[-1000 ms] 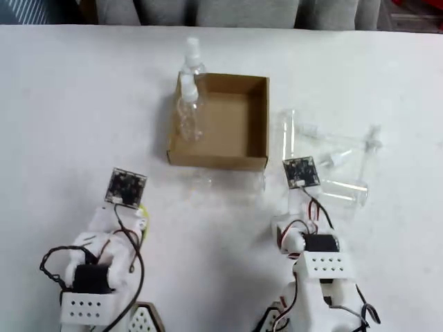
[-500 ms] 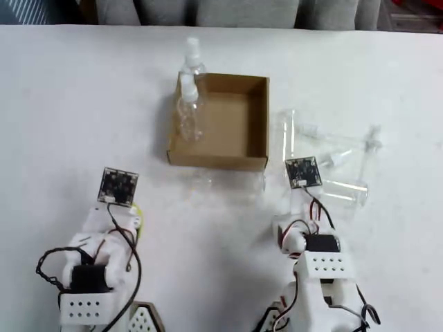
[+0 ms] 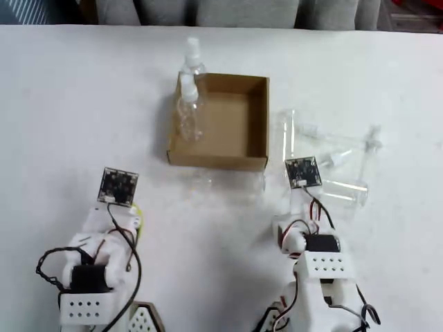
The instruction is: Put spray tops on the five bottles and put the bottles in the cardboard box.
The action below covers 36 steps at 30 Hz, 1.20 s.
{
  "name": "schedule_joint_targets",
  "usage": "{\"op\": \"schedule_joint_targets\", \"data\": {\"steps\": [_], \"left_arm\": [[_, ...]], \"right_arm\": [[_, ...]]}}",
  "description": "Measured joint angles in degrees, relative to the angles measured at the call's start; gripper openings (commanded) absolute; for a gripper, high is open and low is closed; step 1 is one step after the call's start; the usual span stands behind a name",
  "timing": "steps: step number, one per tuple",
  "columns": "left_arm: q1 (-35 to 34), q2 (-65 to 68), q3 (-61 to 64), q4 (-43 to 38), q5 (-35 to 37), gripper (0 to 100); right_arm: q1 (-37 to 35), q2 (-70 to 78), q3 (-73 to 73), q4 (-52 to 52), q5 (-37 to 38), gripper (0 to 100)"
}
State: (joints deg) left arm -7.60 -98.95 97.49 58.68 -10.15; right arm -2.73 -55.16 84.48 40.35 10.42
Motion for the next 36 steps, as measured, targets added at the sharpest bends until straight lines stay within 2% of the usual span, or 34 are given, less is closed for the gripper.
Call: {"op": "schedule_joint_targets", "data": {"steps": [12,36], "left_arm": [[0.0,0.0,0.0,0.0,0.0,11],[0.0,0.0,0.0,0.0,0.0,11]], "right_arm": [[2.9,0.0,0.0,0.0,0.0,1.7],[3.1,0.0,0.0,0.0,0.0,1.6]]}}
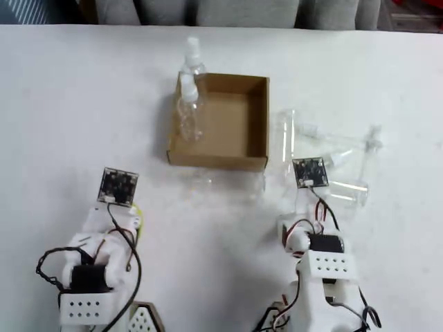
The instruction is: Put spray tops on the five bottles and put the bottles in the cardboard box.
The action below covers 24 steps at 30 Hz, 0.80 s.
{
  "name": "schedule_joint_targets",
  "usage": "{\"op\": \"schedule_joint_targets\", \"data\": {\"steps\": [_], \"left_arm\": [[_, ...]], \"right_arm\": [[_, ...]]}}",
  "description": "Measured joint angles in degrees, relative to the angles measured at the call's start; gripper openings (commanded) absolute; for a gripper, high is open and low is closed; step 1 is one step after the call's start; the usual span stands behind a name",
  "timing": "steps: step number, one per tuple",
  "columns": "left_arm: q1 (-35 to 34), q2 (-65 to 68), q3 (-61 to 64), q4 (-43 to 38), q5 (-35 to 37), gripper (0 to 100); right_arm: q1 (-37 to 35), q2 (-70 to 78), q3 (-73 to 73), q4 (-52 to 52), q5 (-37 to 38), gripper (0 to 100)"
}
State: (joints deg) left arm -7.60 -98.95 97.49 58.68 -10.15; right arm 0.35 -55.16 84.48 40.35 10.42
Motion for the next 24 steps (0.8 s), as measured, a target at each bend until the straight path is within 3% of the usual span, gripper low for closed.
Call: {"op": "schedule_joint_targets", "data": {"steps": [5,13,20,24], "left_arm": [[0.0,0.0,0.0,0.0,0.0,11],[2.3,0.0,0.0,0.0,0.0,11],[8.8,-0.3,0.0,0.2,0.0,11],[9.2,-0.3,0.0,0.2,0.0,11]], "right_arm": [[3.4,0.0,0.0,0.0,-4.6,1.6],[6.5,0.0,-1.3,-0.1,-5.5,1.6],[0.4,0.0,-7.3,-0.4,-5.6,1.6],[-3.1,0.1,-7.6,-6.2,-5.6,1.6]]}}
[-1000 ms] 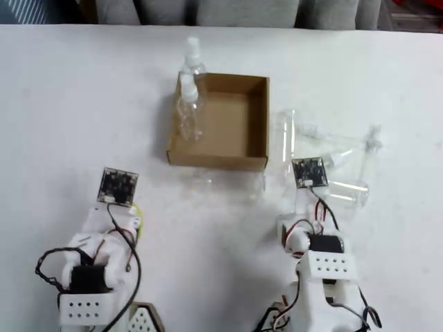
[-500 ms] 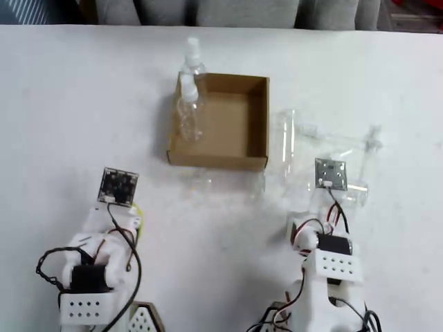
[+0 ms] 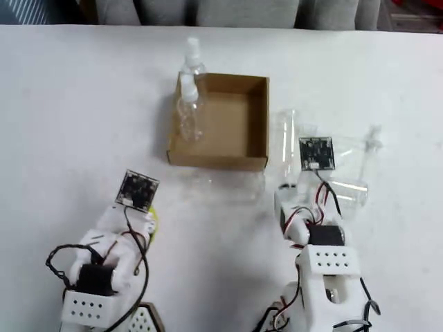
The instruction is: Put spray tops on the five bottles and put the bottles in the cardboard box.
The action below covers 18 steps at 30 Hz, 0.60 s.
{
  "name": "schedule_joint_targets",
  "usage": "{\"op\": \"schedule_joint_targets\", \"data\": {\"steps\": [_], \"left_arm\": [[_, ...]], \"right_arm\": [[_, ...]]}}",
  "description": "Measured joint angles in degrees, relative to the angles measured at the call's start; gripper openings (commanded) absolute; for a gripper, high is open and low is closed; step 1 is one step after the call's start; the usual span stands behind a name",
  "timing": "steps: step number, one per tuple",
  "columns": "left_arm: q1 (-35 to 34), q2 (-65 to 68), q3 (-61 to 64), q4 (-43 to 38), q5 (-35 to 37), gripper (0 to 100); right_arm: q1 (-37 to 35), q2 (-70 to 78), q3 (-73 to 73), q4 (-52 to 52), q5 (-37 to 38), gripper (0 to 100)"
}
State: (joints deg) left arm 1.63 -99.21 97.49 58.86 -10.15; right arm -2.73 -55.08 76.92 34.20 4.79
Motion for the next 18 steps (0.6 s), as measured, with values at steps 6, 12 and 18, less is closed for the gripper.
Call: {"op": "schedule_joint_targets", "data": {"steps": [6,12,18], "left_arm": [[0.3,0.0,0.0,3.3,0.0,11],[0.2,0.0,0.0,3.3,0.0,11],[0.2,0.0,0.0,3.3,0.0,11]], "right_arm": [[-2.7,0.0,2.8,-11.3,0.0,1.6],[-3.7,7.6,1.8,-13.0,-2.6,1.6],[-4.0,21.6,-5.7,-13.0,-4.0,1.7]]}}
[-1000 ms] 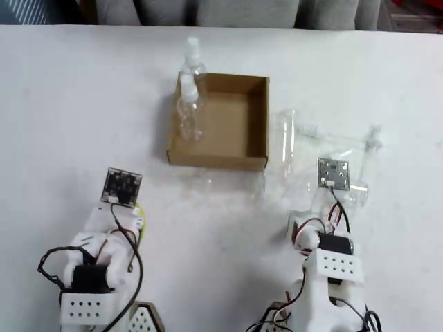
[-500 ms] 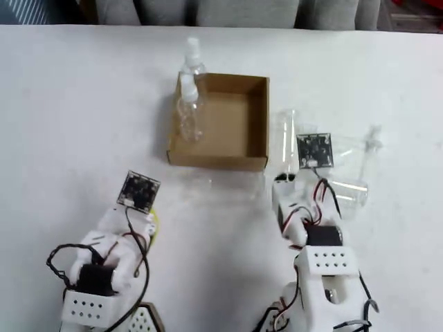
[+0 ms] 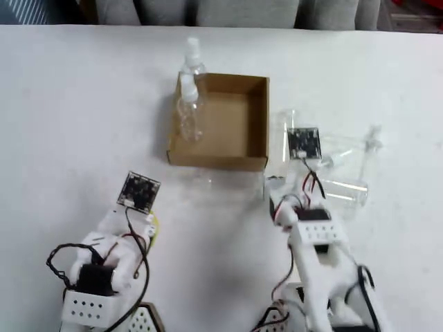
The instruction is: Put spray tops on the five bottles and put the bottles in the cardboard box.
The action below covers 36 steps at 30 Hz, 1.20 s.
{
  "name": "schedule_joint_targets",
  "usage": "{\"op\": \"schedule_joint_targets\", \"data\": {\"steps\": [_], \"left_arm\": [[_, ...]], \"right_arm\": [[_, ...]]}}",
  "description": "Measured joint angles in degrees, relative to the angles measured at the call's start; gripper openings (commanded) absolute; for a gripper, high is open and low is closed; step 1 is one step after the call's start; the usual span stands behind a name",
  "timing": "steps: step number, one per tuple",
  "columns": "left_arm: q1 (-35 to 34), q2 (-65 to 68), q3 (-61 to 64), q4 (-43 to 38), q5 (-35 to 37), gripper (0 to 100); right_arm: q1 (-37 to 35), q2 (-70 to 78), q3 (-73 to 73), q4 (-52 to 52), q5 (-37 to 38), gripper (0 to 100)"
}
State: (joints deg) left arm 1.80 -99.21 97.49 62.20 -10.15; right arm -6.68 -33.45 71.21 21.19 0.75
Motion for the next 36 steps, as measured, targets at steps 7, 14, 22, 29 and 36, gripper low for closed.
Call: {"op": "schedule_joint_targets", "data": {"steps": [7,14,22,29,36], "left_arm": [[0.0,0.0,0.0,0.0,0.0,11],[0.0,0.0,0.0,0.0,0.0,11],[0.0,0.0,0.0,0.0,0.0,11],[0.0,0.0,0.0,0.0,0.0,11],[-2.7,0.0,0.0,0.0,0.0,11]], "right_arm": [[0.1,14.2,-10.0,-0.5,0.0,1.7],[-0.1,20.0,-13.4,-0.1,0.0,1.7],[-6.8,17.3,-13.5,10.4,-0.1,1.7],[-15.6,10.8,-13.5,25.1,0.0,1.7],[-5.1,4.0,-13.5,27.5,0.0,1.7]]}}
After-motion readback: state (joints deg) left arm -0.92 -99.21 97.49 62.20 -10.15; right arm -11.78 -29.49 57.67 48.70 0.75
